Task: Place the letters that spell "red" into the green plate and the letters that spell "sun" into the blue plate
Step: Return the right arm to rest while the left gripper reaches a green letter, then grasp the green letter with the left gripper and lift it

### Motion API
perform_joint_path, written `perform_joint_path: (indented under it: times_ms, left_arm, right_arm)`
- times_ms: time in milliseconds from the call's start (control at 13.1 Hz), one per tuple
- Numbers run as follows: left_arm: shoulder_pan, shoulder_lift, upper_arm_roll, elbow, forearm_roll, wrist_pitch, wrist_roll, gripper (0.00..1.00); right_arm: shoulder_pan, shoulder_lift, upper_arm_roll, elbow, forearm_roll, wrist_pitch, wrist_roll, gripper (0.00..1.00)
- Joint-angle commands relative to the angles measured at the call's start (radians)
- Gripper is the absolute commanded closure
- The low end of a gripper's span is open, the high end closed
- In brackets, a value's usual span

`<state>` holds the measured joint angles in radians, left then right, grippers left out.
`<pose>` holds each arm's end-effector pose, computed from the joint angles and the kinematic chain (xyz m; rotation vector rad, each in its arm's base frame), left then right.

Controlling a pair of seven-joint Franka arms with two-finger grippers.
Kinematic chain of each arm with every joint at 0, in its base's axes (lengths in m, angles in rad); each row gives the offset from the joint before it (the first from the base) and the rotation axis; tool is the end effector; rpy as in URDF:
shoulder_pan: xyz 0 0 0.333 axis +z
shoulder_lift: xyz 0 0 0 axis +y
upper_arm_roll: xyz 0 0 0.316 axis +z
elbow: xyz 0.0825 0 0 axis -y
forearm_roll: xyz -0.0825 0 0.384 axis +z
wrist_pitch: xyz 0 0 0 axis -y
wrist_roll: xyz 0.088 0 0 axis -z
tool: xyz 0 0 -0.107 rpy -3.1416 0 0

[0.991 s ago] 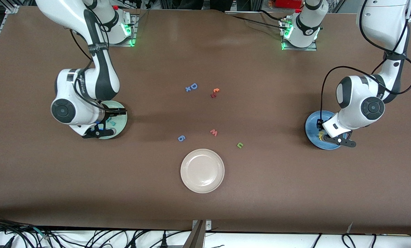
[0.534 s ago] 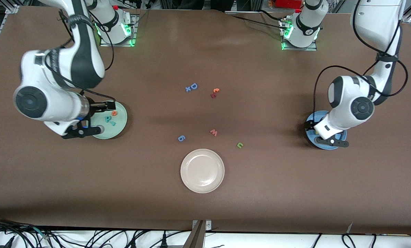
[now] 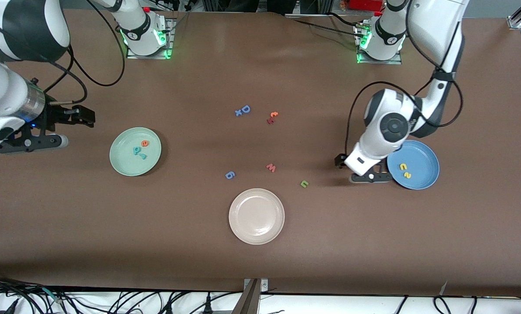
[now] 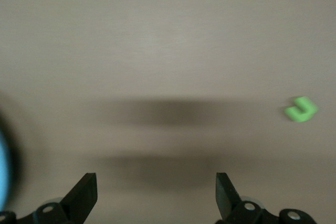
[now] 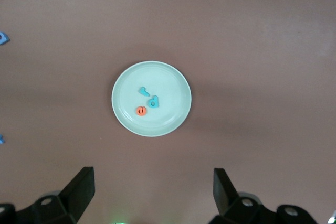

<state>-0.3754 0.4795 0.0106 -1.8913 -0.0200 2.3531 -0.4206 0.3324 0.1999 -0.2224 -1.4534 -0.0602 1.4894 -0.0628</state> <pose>0.5900 -0.2260 0.2488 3.1379 0.1081 -0.0311 0.5971 0.0717 0.5601 3.0130 0.2620 -0.2371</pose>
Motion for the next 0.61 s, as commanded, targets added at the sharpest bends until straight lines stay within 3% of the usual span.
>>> perform_joint_path:
  times_ms: [0, 229, 534]
  left_arm:
    - [-0.071, 0.077, 0.006, 0.121, -0.011, -0.012, -0.061, 0.01]
    - [-0.120, 0.125, 0.009, 0.204, 0.005, -0.014, 0.011, 0.06]
    - [-0.125, 0.188, 0.014, 0.270, -0.011, -0.009, 0.425, 0.06]
  right_arm:
    - [-0.148, -0.172, 0.122, -0.193, 0.002, 0.056, 0.021, 0.00]
    - [-0.211, -0.261, 0.144, -0.266, 0.016, 0.097, 0.015, 0.00]
    - [-0.202, -0.258, 0.110, -0.242, 0.028, 0.055, 0.003, 0.00]
